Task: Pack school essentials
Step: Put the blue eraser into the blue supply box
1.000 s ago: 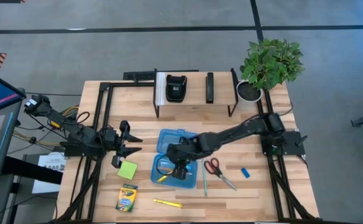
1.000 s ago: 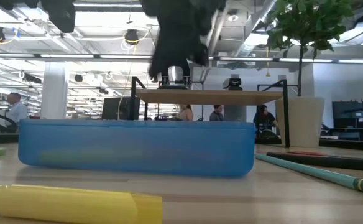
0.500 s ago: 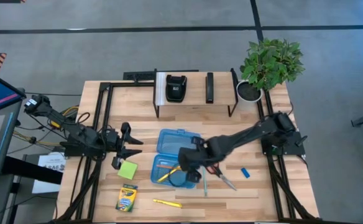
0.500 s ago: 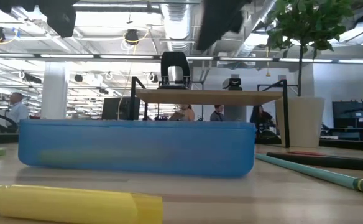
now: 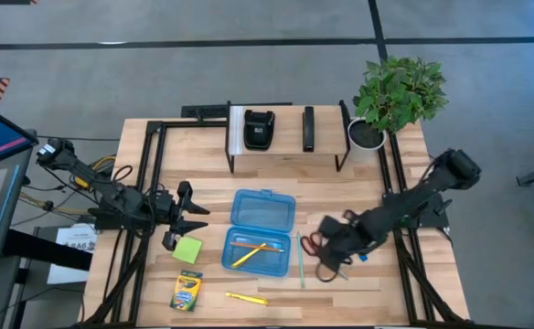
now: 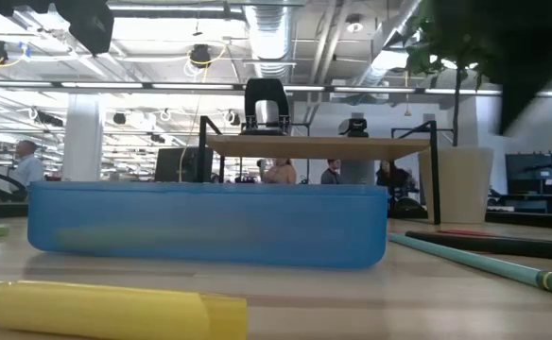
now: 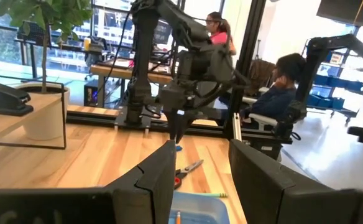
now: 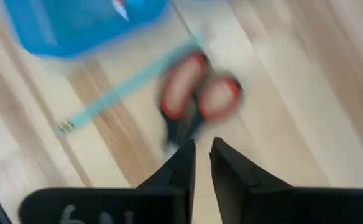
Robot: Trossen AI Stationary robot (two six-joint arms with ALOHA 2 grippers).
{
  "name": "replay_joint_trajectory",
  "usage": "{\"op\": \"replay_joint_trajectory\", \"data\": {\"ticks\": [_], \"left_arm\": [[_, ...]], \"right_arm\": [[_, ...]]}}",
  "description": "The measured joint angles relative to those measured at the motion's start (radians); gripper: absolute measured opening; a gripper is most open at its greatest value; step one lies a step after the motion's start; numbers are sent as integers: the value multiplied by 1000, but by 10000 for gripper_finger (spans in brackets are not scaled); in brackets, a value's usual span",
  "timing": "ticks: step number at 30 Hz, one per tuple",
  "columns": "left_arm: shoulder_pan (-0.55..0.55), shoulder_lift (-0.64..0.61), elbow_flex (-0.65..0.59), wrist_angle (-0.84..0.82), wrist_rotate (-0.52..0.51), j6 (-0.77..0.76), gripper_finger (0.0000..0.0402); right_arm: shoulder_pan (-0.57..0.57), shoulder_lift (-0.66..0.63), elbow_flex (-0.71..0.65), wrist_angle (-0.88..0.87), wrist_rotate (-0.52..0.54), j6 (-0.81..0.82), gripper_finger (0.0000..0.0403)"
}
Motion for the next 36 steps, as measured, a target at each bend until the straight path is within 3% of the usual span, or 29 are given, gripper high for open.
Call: {"op": "replay_joint_trajectory", "data": {"ticks": [8,17,25,36], "left_arm": [[0,0,0,-1,-1,-1,138],[0,0,0,-1,-1,-17,138],[0,0,0,-2,1,-19,138],[0,0,0,-2,9,-27,138]], "right_arm": [[127,-108,-225,-18,-86,366,148],[208,-111,-307,-3,-127,531,241],[248,-85,-335,22,-135,579,248],[254,42,-330,75,-193,576,248]]}}
